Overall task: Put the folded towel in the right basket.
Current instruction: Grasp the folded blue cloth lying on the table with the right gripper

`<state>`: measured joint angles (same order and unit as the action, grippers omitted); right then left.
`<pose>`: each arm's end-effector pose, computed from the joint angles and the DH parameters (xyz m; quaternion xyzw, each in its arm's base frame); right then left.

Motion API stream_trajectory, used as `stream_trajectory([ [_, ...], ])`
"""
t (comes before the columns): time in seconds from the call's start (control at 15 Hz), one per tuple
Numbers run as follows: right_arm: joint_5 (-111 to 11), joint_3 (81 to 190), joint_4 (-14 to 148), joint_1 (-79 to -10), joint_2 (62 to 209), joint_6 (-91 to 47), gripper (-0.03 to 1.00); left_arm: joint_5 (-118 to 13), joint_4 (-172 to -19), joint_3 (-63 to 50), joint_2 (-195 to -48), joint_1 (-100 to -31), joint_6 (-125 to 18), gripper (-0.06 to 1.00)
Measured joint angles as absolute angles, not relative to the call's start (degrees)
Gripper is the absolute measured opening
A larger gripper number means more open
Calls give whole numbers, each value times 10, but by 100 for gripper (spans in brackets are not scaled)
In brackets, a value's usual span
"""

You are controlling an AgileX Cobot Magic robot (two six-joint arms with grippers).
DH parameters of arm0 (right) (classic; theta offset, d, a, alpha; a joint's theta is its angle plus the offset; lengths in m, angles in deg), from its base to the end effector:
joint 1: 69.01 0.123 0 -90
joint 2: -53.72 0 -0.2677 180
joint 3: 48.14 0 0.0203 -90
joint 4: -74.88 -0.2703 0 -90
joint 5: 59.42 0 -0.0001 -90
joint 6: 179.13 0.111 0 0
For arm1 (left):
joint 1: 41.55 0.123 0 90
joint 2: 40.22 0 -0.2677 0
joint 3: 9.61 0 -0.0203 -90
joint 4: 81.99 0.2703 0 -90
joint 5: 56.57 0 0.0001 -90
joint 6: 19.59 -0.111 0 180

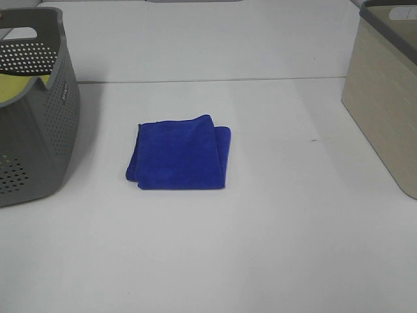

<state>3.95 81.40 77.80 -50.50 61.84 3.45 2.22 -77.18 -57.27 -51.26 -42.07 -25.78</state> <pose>0.0482 0.0108 0.2603 -0.1201 0.8658 0.0637 0.4815 0.0560 0.0075 0.2810 0.0500 0.8527 0.0676 0.5157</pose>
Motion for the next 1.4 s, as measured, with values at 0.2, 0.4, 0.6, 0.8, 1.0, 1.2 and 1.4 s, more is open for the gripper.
stream_trajectory([
  [0.2,39,814,778,-505,618,35,70,22,-772,-573,-513,-421,-258,99],
  [0.4,39,814,778,-505,618,35,70,22,-772,-573,-513,-421,-258,99],
  [0.6,39,814,778,-505,618,35,70,22,-772,-573,-513,-421,-258,99],
  [0.8,39,814,778,-505,618,35,70,22,-772,-573,-513,-421,-258,99],
  [1.0,39,814,778,-505,618,35,70,22,-772,-573,-513,-421,-258,99],
  [1.2,39,814,778,-505,618,35,70,22,-772,-573,-513,-421,-258,99],
  [1.4,39,814,778,-505,618,35,70,22,-772,-573,-513,-421,-258,99],
])
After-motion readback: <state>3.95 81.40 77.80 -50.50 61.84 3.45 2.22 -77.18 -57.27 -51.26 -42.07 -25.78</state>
